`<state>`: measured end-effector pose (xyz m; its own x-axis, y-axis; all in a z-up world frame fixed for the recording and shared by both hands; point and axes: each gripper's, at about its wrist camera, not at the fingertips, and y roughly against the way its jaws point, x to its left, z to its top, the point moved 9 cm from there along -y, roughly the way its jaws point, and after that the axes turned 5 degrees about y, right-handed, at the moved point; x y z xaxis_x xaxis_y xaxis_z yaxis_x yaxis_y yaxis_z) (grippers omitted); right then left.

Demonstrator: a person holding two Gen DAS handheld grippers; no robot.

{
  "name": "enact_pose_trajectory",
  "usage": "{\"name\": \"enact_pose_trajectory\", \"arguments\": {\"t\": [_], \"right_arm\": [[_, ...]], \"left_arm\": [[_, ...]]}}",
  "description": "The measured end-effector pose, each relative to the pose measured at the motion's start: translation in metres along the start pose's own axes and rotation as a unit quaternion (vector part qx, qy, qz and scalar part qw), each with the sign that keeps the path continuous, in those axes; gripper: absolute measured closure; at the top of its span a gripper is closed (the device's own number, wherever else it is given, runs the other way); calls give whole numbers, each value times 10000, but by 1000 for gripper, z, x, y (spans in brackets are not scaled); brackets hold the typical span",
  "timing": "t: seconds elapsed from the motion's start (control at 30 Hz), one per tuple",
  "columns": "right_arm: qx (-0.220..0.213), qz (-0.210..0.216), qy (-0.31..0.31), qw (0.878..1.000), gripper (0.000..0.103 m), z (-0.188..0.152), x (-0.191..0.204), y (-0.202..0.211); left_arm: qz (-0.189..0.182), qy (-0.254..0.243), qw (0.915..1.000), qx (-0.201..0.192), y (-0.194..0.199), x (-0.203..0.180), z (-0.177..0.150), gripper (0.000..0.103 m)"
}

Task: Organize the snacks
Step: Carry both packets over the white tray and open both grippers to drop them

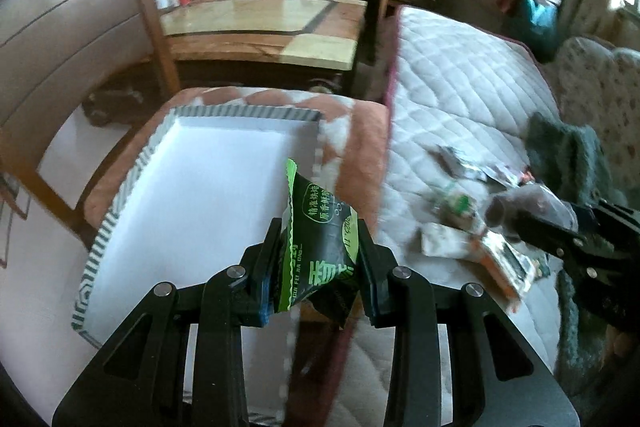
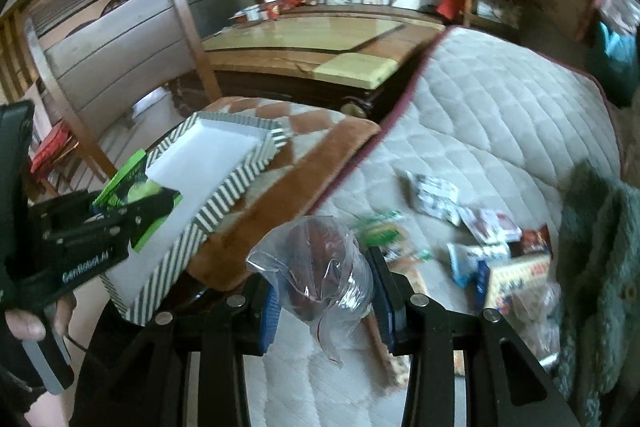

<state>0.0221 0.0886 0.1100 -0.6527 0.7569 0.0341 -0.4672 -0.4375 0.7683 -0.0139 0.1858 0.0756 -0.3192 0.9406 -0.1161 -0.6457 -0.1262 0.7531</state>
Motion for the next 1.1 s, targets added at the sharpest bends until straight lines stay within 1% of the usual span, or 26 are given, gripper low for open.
{"name": "enact_pose_trajectory", "arguments": {"t": [0.3, 0.47, 0.63, 0.73, 0.83, 0.87, 0.9, 0.93, 0.97, 1.0, 1.1], "right_arm": [[72, 186, 469, 9987, 65, 25, 45, -23], [110, 324, 739, 9967, 65, 42, 71, -41], [133, 440, 1008, 9938, 65, 59, 95, -59], [219, 505, 1115, 9922, 68, 63, 104, -70], [260, 566, 1001, 9930, 68, 64, 95, -73], [317, 571, 906, 9937, 67, 60, 85, -76], [323, 562, 864, 9941, 65, 58, 81, -75], [382, 552, 797, 9946, 55, 52, 72, -77], [480, 545, 717, 9948, 49, 45, 63, -80], [585, 567, 612, 9948, 46, 37, 55, -83], [872, 676, 130, 9938, 45, 11, 39, -95]], "left_arm": [[326, 347, 9989, 44, -11, 61, 7, 71], [405, 671, 9967, 212, -25, 92, 4, 71], [442, 906, 9942, 363, -39, 115, 0, 71], [469, 1034, 9924, 482, -47, 125, -4, 71], [483, 1022, 9922, 518, -52, 129, -7, 71], [467, 1026, 9922, 531, -54, 128, -8, 71], [444, 1044, 9920, 546, -56, 127, -8, 71], [434, 1051, 9920, 549, -57, 127, -8, 71], [430, 1056, 9919, 554, -58, 126, -8, 71], [421, 1059, 9919, 564, -60, 125, -8, 71], [408, 1021, 9922, 583, -62, 120, -9, 71]]}}
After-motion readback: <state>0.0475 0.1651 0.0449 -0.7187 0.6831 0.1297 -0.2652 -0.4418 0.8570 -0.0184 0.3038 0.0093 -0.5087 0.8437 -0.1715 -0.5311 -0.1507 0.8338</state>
